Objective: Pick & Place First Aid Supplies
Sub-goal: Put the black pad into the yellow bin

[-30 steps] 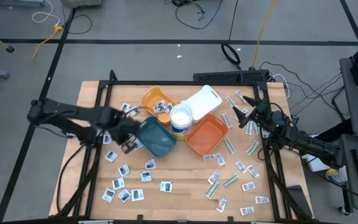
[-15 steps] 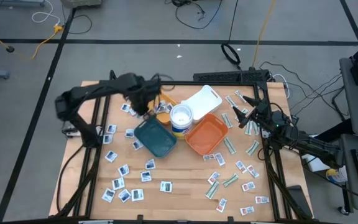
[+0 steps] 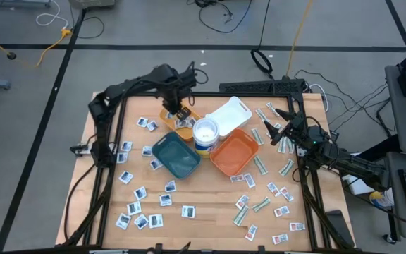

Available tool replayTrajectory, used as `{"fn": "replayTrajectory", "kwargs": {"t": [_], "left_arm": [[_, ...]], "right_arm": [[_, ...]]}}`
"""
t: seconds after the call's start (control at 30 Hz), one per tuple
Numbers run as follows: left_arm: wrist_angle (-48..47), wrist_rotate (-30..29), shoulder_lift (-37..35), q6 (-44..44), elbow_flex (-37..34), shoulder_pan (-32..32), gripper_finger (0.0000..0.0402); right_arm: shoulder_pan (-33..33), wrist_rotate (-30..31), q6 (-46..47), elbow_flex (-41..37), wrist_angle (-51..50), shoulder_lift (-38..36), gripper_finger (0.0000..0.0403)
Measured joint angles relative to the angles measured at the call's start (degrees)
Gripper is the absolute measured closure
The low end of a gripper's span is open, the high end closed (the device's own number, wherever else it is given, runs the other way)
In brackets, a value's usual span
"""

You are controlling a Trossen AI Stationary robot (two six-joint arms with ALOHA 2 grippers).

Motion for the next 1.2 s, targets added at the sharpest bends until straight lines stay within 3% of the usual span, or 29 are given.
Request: {"fn": "replayTrajectory", "kwargs": {"t": [0.33, 0.57, 0.77, 1.03, 1.2], "left_arm": [[6.06, -0.15, 8.10, 0.45, 0.00, -0.39, 0.0401], [9.78, 0.38, 9.92, -0.21, 0.00, -0.39, 0.0385], [10.27, 0.29, 9.88, -1.69, 0.00, -0.39, 0.0314], [9.93, 1.40, 9.81, -3.53, 0.00, -0.38, 0.0170], [8.64, 3.82, 7.68, -6.12, -0.04, 0.05, 0.0118]], "right_arm": [[0.01, 0.02, 0.00, 0.00, 0.00, -0.02, 0.0026], [0.00, 0.00, 0.02, -0.01, 0.00, 0.00, 0.0026], [0.02, 0.00, 0.01, 0.01, 0.00, -0.02, 0.0026], [0.02, 0.00, 0.00, 0.00, 0.00, -0.02, 0.0026], [0.02, 0.02, 0.02, -0.01, 0.00, -0.02, 0.0026]]}}
